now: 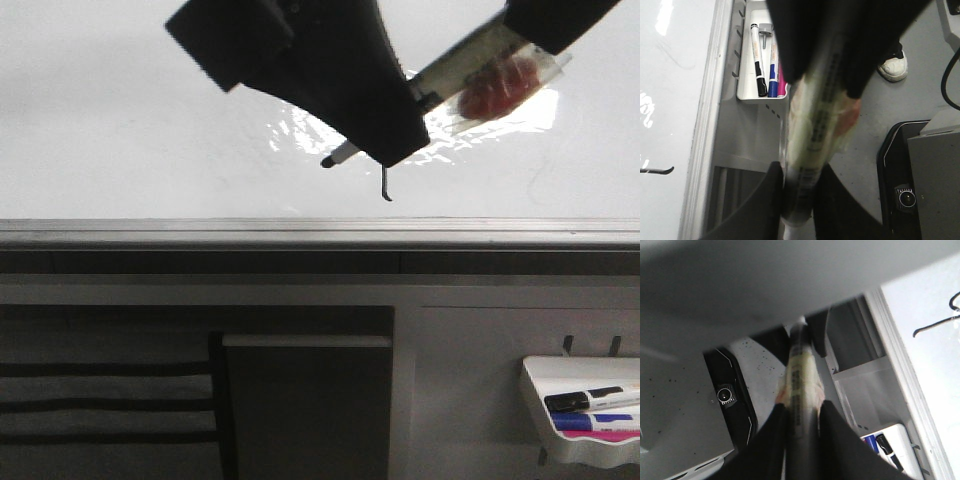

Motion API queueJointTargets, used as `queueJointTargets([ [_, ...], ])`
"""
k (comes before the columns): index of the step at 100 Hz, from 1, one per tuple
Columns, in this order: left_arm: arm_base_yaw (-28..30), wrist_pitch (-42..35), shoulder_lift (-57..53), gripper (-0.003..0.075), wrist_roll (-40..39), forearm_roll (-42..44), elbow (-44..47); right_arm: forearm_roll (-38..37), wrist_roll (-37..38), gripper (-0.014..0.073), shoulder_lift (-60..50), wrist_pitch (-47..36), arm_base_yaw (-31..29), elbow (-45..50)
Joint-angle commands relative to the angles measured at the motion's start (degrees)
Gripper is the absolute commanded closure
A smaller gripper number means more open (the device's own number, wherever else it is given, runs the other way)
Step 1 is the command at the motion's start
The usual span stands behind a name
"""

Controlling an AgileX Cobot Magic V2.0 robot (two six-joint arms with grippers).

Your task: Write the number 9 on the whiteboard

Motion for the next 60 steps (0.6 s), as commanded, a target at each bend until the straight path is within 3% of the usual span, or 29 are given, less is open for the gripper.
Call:
queueJointTargets([
  [1, -0.02, -2.81, -2.56, 0.0741, -2.02, -1.81, -1.89, 0.17, -0.13, 0.0354, -1.32, -1.45, -0.12, -1.94],
  [8, -0.02, -2.55, -2.87, 0.0741, -2.67, 0.2, -1.89, -1.16, 1.06, 0.027, -1.55, -1.45, -0.23, -2.16],
  [16, 0.08, -2.31, -4.03, 0.0741, -7.29, 6.25, -1.89, -5.64, 6.62, 0.0252, -2.96, -0.8, -0.79, -3.18],
  [34, 3.17, 0.24, -9.04, 0.0741, -33.24, 26.48, -1.89, -15.33, 19.08, 0.0252, -8.51, -0.43, -4.8, -3.73],
  [49, 10.68, 8.98, -11.59, 0.0741, -50.46, 34.49, -0.63, -15.78, 20.9, 0.0252, -12.36, 0.81, -8.33, -3.73],
  [60, 18.17, 7.77, -12.29, 0.0741, -58.12, 37.44, 2.97, -15.78, 21.04, 0.0252, -13.61, 0.81, -9.41, -3.73],
])
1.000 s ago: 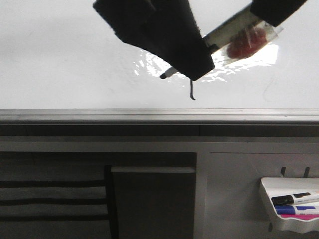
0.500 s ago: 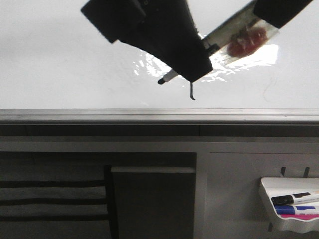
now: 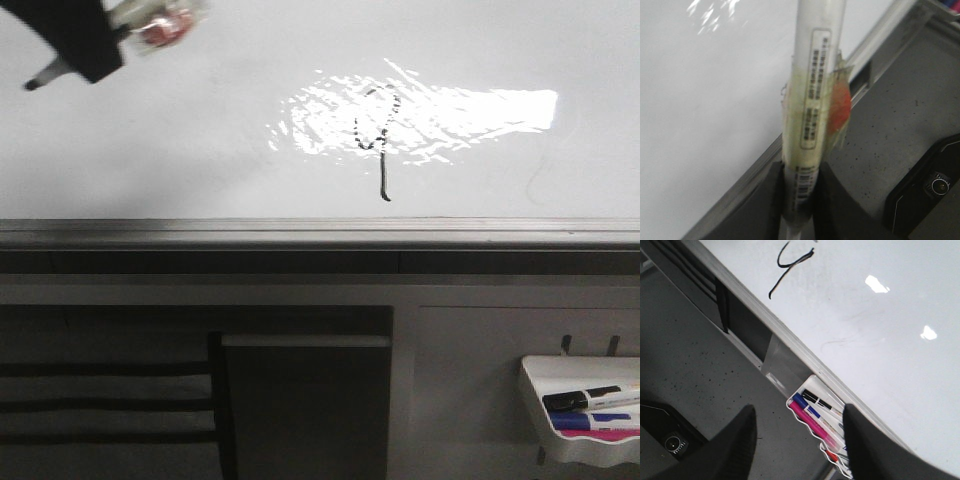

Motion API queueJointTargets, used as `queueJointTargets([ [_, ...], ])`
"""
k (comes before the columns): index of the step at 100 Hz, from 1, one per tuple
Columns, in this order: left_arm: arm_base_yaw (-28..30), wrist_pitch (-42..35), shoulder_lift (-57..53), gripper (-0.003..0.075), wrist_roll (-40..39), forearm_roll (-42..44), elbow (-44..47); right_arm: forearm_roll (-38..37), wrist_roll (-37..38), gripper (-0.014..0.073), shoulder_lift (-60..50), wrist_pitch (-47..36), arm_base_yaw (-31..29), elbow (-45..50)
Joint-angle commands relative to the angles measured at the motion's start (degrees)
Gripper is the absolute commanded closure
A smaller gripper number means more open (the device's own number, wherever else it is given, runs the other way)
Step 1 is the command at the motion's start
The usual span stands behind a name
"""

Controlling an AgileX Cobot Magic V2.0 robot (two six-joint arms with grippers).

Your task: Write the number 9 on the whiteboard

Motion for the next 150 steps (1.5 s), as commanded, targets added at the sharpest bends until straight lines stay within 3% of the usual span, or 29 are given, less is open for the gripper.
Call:
queueJointTargets([
  [1, 5.62, -2.8, -2.02, 0.0741, -9.02, 3.15, 1.2, -0.86, 0.63, 0.0252, -1.39, -2.53, -0.95, -1.76],
  [16, 14.95, -14.15, -2.02, 0.0741, -15.22, 2.84, 6.1, -0.86, 1.13, 0.0252, -1.64, -2.64, -0.95, -1.76],
  [28, 20.14, -24.24, -1.43, 0.0741, -15.84, 0.98, 9.41, -0.86, 1.13, 0.0252, -1.64, -2.64, -0.95, -1.76],
  [57, 23.37, -32.91, 2.98, 0.0741, -15.84, -0.16, 10.15, -0.86, 1.13, 0.0252, -1.64, -4.85, -0.95, 0.13],
  [75, 23.37, -33.25, 4.21, 0.0709, -15.84, -1.72, 10.15, -0.86, 1.13, 0.0252, -1.64, -7.21, -0.95, 3.04],
  [84, 23.37, -33.49, 4.21, 0.0587, -15.84, -1.72, 10.15, -0.86, 1.13, 0.0252, -1.64, -7.98, -0.95, 4.05],
  [91, 23.37, -33.49, 4.21, 0.043, -15.84, -1.72, 10.15, -0.86, 1.13, 0.0252, -1.64, -8.55, -0.95, 4.7],
  [102, 23.37, -33.65, 4.21, 0.0295, -15.84, -1.43, 9.82, -0.86, 2.2, 0.0252, -1.64, -10.37, -0.95, 4.7],
  [112, 23.37, -30.06, 3.66, 0.0281, -15.84, 0.37, 7.78, -1.16, 5.6, 0.0252, -2.54, -12.74, -0.95, 4.7],
  [126, 23.37, -22.99, -0.44, 0.0281, -14.9, 0.91, 4.27, -3.12, 16.5, 0.0252, -4.41, -12.33, -0.95, 4.7],
  [150, 23.37, -22.58, -14.64, 0.0281, -14.0, -1.73, 8.91, -3.1, 21.71, 0.0252, -12.33, -17.83, -0.95, 11.84],
])
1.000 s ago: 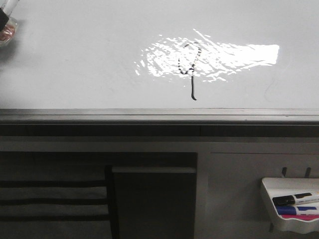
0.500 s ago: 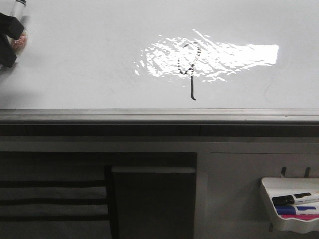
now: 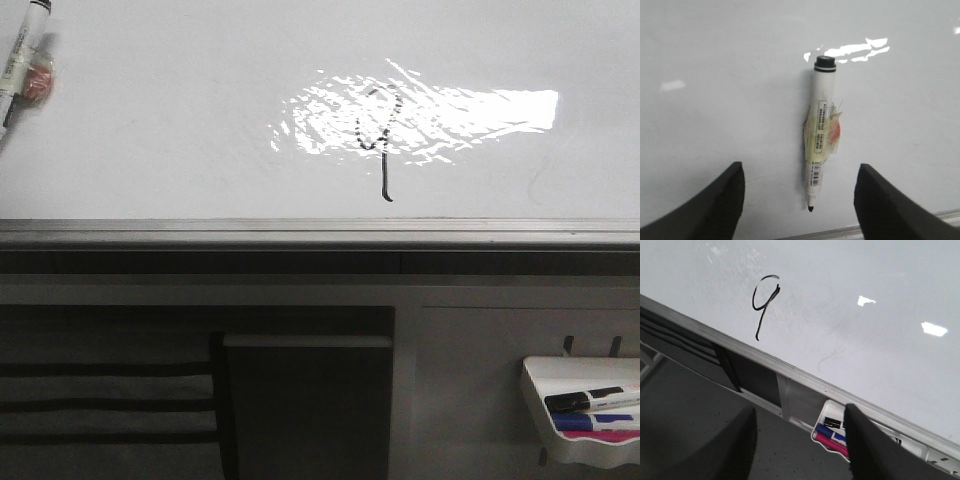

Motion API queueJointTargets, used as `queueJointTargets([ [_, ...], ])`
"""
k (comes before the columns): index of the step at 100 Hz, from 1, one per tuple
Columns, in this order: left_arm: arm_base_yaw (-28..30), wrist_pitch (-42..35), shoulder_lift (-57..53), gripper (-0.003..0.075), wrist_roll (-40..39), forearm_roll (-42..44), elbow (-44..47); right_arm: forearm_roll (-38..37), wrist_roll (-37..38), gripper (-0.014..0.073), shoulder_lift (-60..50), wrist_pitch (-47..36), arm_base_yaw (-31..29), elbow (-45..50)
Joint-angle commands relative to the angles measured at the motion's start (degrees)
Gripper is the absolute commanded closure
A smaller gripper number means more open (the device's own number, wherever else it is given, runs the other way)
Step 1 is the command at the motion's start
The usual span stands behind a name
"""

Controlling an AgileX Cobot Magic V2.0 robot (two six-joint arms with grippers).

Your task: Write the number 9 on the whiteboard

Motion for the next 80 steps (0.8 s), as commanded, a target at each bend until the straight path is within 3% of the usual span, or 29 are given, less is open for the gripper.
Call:
queueJointTargets([
  [1, 0.08, -2.16, -6.41, 0.0281, 0.18, -1.55, 1.07, -1.01, 1.78, 0.0252, -3.36, -6.15, -0.47, 2.02],
  [23, 0.08, -7.34, -18.9, 0.0282, 0.26, -2.32, 14.09, -2.05, 4.07, 0.0258, -10.44, -13.19, -0.47, 13.68],
  [38, 0.08, -13.4, -24.59, 0.03, 0.26, -2.32, 22.06, -2.09, 4.07, 0.0424, -12.22, -15.08, -0.47, 16.75],
  [48, 0.08, -16.1, -26.32, 0.0397, 0.26, -2.32, 25.07, -2.32, 4.07, 0.0562, -12.22, -15.13, -0.47, 16.9],
  [59, 0.08, -17.31, -26.43, 0.0541, 0.26, -2.32, 25.97, -2.59, 4.07, 0.0652, -12.22, -15.22, -0.47, 16.9],
  [74, 0.08, -18.19, -26.43, 0.0727, 0.26, -2.32, 25.97, -2.96, 4.07, 0.0666, -12.22, -15.1, -0.47, 16.9],
  [80, 0.08, -18.19, -26.43, 0.0741, 0.26, -2.32, 25.97, -2.57, 4.07, 0.0666, -12.22, -14.94, -0.47, 16.9],
])
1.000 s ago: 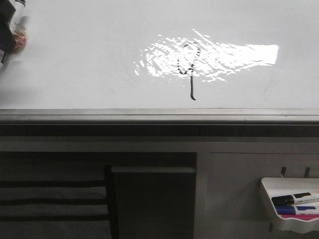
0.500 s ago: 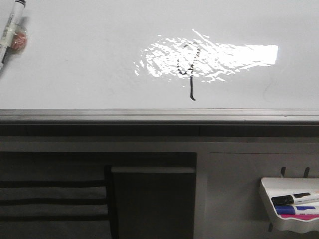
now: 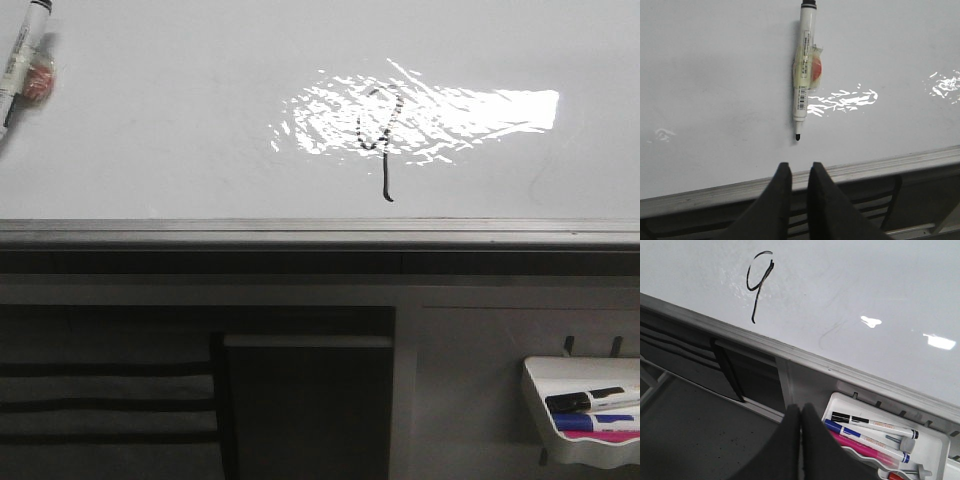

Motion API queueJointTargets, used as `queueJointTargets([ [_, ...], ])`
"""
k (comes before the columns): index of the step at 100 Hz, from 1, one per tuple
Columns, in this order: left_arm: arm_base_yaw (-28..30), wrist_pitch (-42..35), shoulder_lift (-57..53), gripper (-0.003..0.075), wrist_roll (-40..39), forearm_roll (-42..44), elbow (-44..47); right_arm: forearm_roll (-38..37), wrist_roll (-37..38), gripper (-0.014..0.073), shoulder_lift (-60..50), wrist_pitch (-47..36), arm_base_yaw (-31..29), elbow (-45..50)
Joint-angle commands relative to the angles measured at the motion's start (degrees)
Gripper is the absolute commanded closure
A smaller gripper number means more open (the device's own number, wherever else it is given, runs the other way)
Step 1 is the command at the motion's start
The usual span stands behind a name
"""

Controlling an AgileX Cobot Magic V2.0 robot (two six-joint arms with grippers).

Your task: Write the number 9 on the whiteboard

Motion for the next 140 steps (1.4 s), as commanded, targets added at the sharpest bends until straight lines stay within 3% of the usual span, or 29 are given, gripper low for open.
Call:
queueJointTargets([
  [1, 0.08, -4.71, -0.38, 0.0741, -0.24, -0.48, -1.57, -1.14, -0.13, 0.0666, -0.08, -4.11, -0.44, -1.41],
  [54, 0.08, -5.33, -2.01, 0.0741, -0.24, -0.48, -0.64, -1.14, -0.13, 0.0666, -0.08, -3.75, -0.44, -1.41],
  [75, 4.69, -11.3, -13.82, 0.0741, -0.09, 4.34, 9.67, -1.14, -0.13, 0.0666, -0.08, -3.51, -0.44, -1.41],
  [108, 11.26, -17.9, -36.12, 0.0741, -0.2, -3.42, 29.96, -1.14, -0.13, 0.0666, -0.08, -3.51, -0.44, -1.41],
  [122, 11.26, -19.67, -42.63, 0.0741, -0.2, -6.06, 34.27, -1.14, -0.13, 0.0666, -0.08, -3.51, -0.44, -1.41],
  [140, 11.26, -19.13, -42.28, 0.0741, -0.2, -6.42, 34.12, -1.14, -0.13, 0.0666, 0.03, -3.35, -0.44, -1.41],
])
